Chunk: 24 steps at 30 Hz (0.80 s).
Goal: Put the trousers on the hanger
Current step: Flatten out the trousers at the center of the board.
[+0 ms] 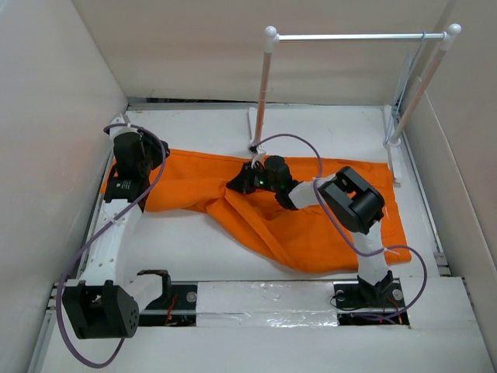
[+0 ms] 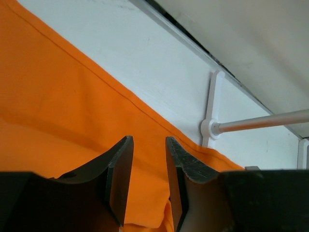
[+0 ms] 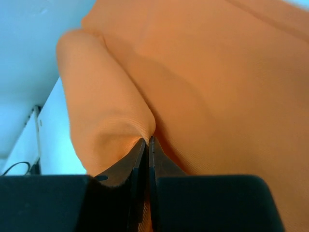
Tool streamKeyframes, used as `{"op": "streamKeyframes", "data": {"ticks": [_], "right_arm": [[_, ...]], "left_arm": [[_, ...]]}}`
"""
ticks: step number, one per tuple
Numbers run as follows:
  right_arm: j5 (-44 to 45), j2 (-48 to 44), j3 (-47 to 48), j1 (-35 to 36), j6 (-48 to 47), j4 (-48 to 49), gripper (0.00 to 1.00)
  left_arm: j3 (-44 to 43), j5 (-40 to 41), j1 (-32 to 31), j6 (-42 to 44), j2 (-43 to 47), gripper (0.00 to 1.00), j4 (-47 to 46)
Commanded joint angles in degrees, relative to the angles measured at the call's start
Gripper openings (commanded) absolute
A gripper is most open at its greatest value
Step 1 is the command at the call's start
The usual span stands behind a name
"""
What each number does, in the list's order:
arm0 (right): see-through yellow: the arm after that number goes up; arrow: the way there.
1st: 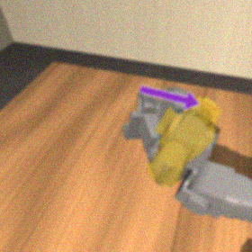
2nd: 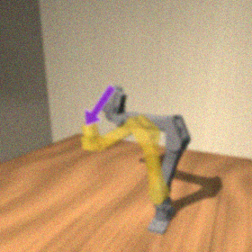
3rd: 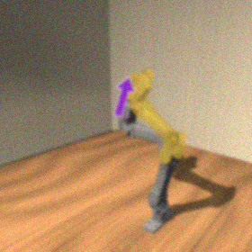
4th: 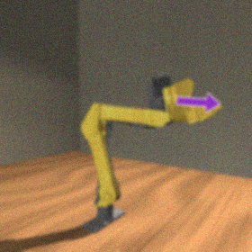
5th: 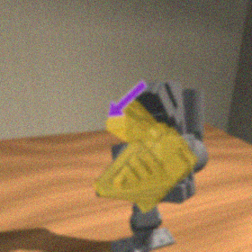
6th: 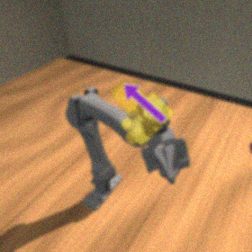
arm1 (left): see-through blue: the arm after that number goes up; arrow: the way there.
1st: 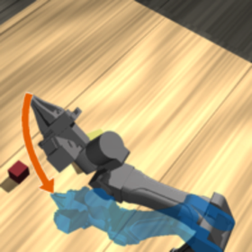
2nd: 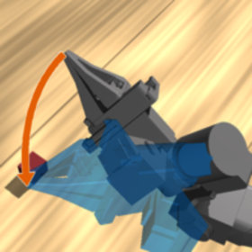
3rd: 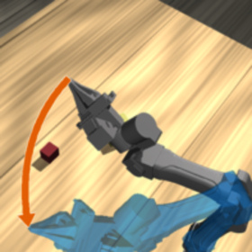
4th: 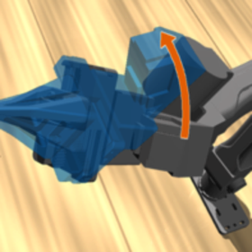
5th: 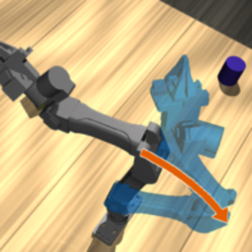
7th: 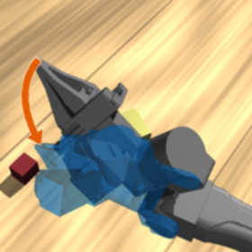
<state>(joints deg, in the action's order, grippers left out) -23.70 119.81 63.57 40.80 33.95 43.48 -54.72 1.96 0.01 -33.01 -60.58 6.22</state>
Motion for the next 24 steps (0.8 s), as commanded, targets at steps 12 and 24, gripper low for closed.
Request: {"op": "streamKeyframes", "data": {"ticks": [12, 24], "right_arm": [[-6.1, 5.6, -0.3, -1.8, 10.6, 12.5, 0.18], [-10.2, 6.8, -1.3, -3.6, 12.0, 17.0, 0.18]], "left_arm": [[29.5, 9.8, -0.1, -14.9, 11.4, 0.25, -4.4], [39.9, 15.1, 3.1, -26.6, 15.8, 0.53, -7.8]]}}
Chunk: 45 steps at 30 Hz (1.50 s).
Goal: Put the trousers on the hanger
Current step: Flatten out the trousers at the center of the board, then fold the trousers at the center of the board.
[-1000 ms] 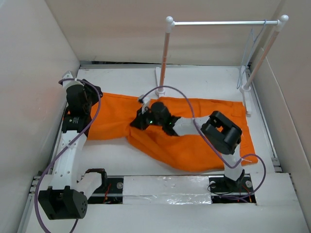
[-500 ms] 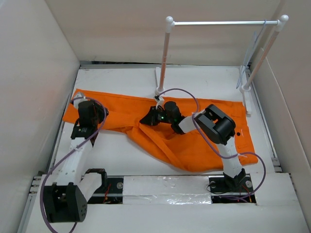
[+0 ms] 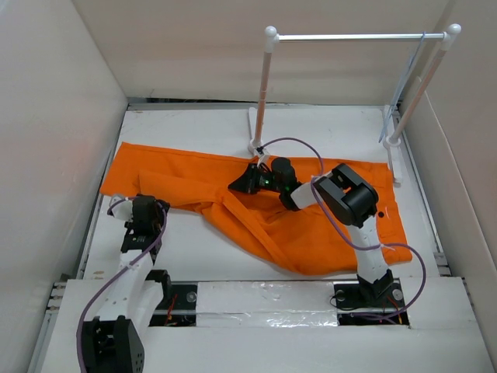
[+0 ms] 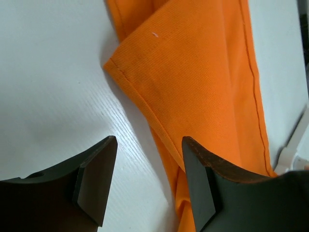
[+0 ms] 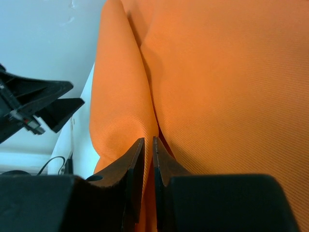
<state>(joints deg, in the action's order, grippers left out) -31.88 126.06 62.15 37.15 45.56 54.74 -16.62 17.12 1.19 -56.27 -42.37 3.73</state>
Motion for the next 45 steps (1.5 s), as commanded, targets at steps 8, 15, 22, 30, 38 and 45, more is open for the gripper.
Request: {"op": "streamKeyframes", "data": {"ticks": [8, 15, 22, 30, 38, 45], "right_arm": [[-3.8, 0.8, -0.8, -1.0, -0.5, 6.5, 0.17], [-4.7, 1.6, -1.6, -1.0, -0.6, 8.1, 0.16], [-5.2, 2.0, -2.0, -1.0, -0.4, 9.3, 0.16], [-5.7, 1.2, -3.4, -1.6, -0.8, 10.2, 0.15], [-6.3, 0.8, -4.1, -1.6, -0.9, 10.8, 0.15], [-6.4, -0.6, -4.3, -1.6, -1.2, 10.6, 0.16]], "left_arm": [[4.1, -0.4, 2.9, -4.6, -10.9, 0.54, -17.9], [4.3, 2.0, 2.9, -2.6, -14.1, 0.48, -25.0], [2.9, 1.2, 2.9, -2.3, -19.1, 0.38, -29.0], [0.5, 1.7, 2.9, -1.2, -21.5, 0.21, -31.1], [-0.5, 1.8, 2.9, 0.5, -20.3, 0.03, -31.8], [-0.1, 0.5, 2.9, 1.5, -17.0, 0.0, -30.5]]}}
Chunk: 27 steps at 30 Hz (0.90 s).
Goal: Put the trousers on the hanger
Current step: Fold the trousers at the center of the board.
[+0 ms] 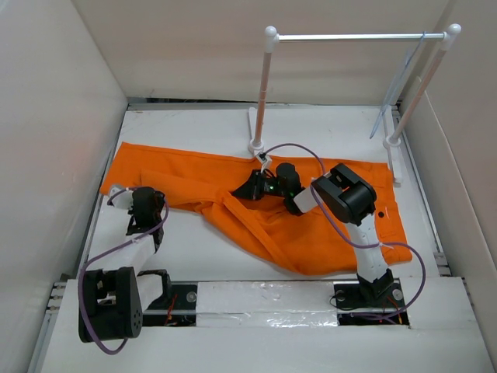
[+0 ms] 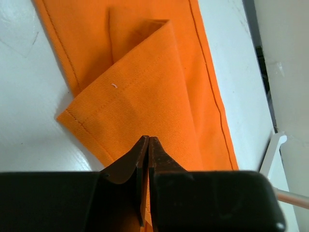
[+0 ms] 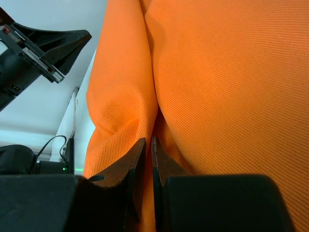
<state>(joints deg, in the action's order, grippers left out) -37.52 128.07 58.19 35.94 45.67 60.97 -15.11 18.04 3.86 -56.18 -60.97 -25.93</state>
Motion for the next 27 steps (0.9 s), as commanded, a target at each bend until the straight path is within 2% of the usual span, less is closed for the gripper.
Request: {"op": "streamKeyframes", "data": {"ticks": [1, 2, 5, 6, 9, 17, 20, 23, 24, 27], "right_arm": [[-0.6, -2.9, -0.1, -0.3, -1.8, 3.9, 0.16], [-0.5, -3.4, 0.0, -0.3, -2.2, 3.5, 0.16], [0.2, -4.7, 0.1, 0.2, -3.8, 1.1, 0.17], [0.3, -5.5, 0.1, 0.2, -4.4, -0.1, 0.18], [0.8, -7.7, -0.8, 0.2, -6.3, -1.6, 0.19], [0.3, -12.2, -2.4, 0.2, -10.4, -5.1, 0.21], [0.3, -12.1, -2.6, 0.2, -11.0, -5.2, 0.21], [0.1, -11.5, -2.6, 0.2, -10.9, -4.8, 0.21], [0.0, -10.9, -2.7, 0.2, -10.8, -4.2, 0.21], [-0.4, -10.0, -2.6, 0.2, -9.8, -2.9, 0.21]], "left_arm": [[-2.2, -1.0, 0.3, 1.2, 1.1, 0.0, 0.6], [-2.7, -1.3, 0.3, -0.6, 0.9, 0.0, 4.6], [-1.7, -2.7, 0.3, -2.8, 0.2, 0.27, 5.5], [-1.1, -2.2, 0.8, -4.5, 0.1, 0.4, 5.7], [-0.5, -3.1, 2.3, -6.9, -1.3, 0.46, 5.6], [0.6, -10.0, 6.2, -8.6, -11.4, 0.47, -6.1], [-0.9, -11.3, 6.2, -8.2, -13.5, 0.44, -6.8], [0.4, -11.0, 6.2, -7.8, -12.1, 0.37, -9.3], [1.0, -10.8, 6.2, -7.6, -11.6, 0.29, -9.7], [0.8, -10.4, 6.2, -6.4, -10.6, 0.17, -9.5]]}}
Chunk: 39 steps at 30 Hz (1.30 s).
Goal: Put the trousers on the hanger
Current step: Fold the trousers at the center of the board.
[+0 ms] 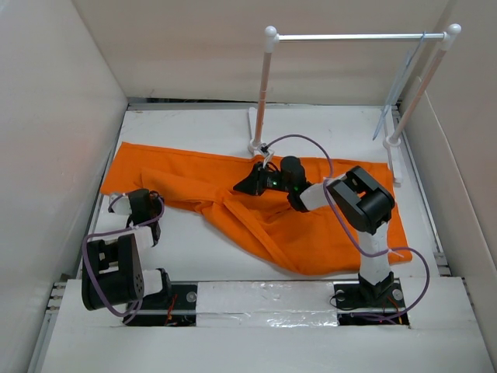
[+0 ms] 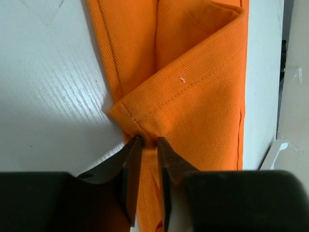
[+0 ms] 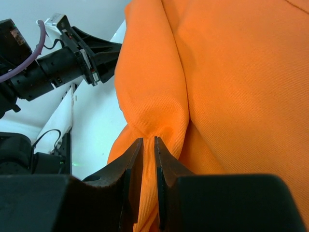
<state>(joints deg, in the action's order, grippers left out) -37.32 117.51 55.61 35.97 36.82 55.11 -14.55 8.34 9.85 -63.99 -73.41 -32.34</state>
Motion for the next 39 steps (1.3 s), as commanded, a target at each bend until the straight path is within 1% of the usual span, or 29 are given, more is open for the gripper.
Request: {"op": "streamKeyframes", "data": {"ticks": [1, 6, 12, 14, 15, 16, 17, 18, 19, 20, 21, 22, 23, 25, 26, 27, 28, 30, 31, 32, 33, 34, 35, 36, 38, 39], "right_arm": [[-0.6, 0.8, 0.0, 0.2, -0.6, 3.1, 0.21], [-0.5, 1.0, 0.2, 0.2, -0.8, 2.8, 0.21], [-0.4, 0.4, -0.2, 0.2, -0.7, 2.9, 0.21], [-0.5, -1.0, -1.3, 0.2, -0.3, 3.4, 0.22], [-0.6, -1.7, -1.8, 0.2, 0.0, 4.3, 0.23], [-0.7, -2.5, -2.4, -0.5, 0.3, 4.5, 0.24], [-0.6, -3.6, -3.6, -0.5, 0.1, 4.2, 0.31], [0.0, -6.2, -4.1, -1.2, -0.2, 2.7, 0.35], [0.6, -7.7, -4.8, -1.2, -1.5, 1.5, 0.39], [1.4, -9.3, -6.2, -1.2, -2.2, 0.3, 0.46], [2.8, -12.6, -7.1, -1.7, -3.0, -2.2, 0.48], [3.6, -14.2, -8.1, -1.7, -4.4, -3.2, 0.52], [4.5, -15.8, -9.4, -2.3, -4.9, -3.8, 0.56], [7.1, -20.8, -13.8, -3.3, -6.1, -5.8, 0.57], [7.7, -22.5, -15.3, -4.0, -6.4, -6.3, 0.58], [9.4, -24.2, -18.9, -5.5, -6.7, -7.2, 0.57], [10.5, -28.2, -20.9, -6.3, -7.4, -8.2, 0.56], [13.0, -32.6, -24.6, -9.1, -8.5, -12.5, 0.47], [15.7, -34.8, -28.2, -10.0, -9.7, -14.4, 0.4], [17.3, -39.4, -30.0, -11.0, -10.2, -16.4, 0.15], [20.5, -41.8, -33.3, -13.0, -10.5, -21.0, 0.05], [22.3, -44.2, -33.4, -14.1, -10.9, -23.1, 0.0], [24.0, -46.7, -36.6, -15.6, -11.1, -25.1, 0.0], [25.5, -52.9, -38.5, -17.1, -11.1, -28.4, 0.0], [29.8, -60.3, -43.7, -21.0, -11.5, -30.7, 0.0], [31.4, -68.4, -44.2, -22.1, -11.9, -37.4, 0.0]], "left_arm": [[0.0, -0.5, 0.2, 1.6, 2.1, 0.15, -2.6], [0.3, 0.1, 0.2, 2.2, 3.4, 0.0, -1.9], [0.2, 0.1, 0.2, 3.0, 6.2, 0.0, -0.4], [0.2, -0.4, 0.2, 3.0, 9.6, 0.0, 1.3], [0.2, -1.1, 0.2, 3.0, 11.6, 0.0, 2.1], [0.0, -1.4, 0.2, 2.9, 16.2, 0.0, 3.1], [-0.3, -1.8, 0.2, 2.9, 18.9, 0.0, 6.0], [-1.4, -2.3, 0.2, 3.4, 21.9, 0.0, 8.0], [-2.2, -2.1, 0.2, 3.9, 28.1, 0.0, 9.8], [-3.1, -1.7, -0.5, 4.4, 31.1, 0.0, 14.3], [-4.3, -0.4, -1.1, 5.6, 34.2, 0.0, 16.8], [-6.6, 0.4, -1.1, 6.4, 39.9, 0.0, 18.8], [-7.9, 0.7, -1.1, 6.4, 42.4, 0.0, 23.0], [-12.3, 2.5, -1.1, 9.5, 49.0, 0.0, 27.4], [-13.7, 2.8, -1.1, 10.4, 50.6, 0.0, 30.7], [-15.2, 3.3, -1.7, 11.0, 52.3, 0.0, 32.1], [-17.8, 3.5, -1.7, 12.6, 54.7, 0.0, 33.3], [-20.4, 4.0, -1.7, 14.1, 56.5, 0.0, 37.5], [-22.6, 4.2, -1.7, 14.7, 58.0, 0.0, 38.6], [-23.7, 4.4, -1.7, 16.2, 58.6, 0.0, 39.4], [-25.7, 4.9, -1.7, 16.9, 59.9, 0.0, 41.2], [-26.8, 5.5, -2.3, 17.3, 60.2, 0.0, 42.0], [-27.6, 5.8, -2.8, 17.8, 60.6, 0.0, 42.9], [-28.5, 6.5, -3.7, 19.1, 61.1, 0.0, 43.9], [-30.9, 7.4, -4.6, 20.4, 62.5, 0.0, 45.0], [-31.6, 7.5, -5.6, 22.4, 63.0, 0.0, 45.3]]}}
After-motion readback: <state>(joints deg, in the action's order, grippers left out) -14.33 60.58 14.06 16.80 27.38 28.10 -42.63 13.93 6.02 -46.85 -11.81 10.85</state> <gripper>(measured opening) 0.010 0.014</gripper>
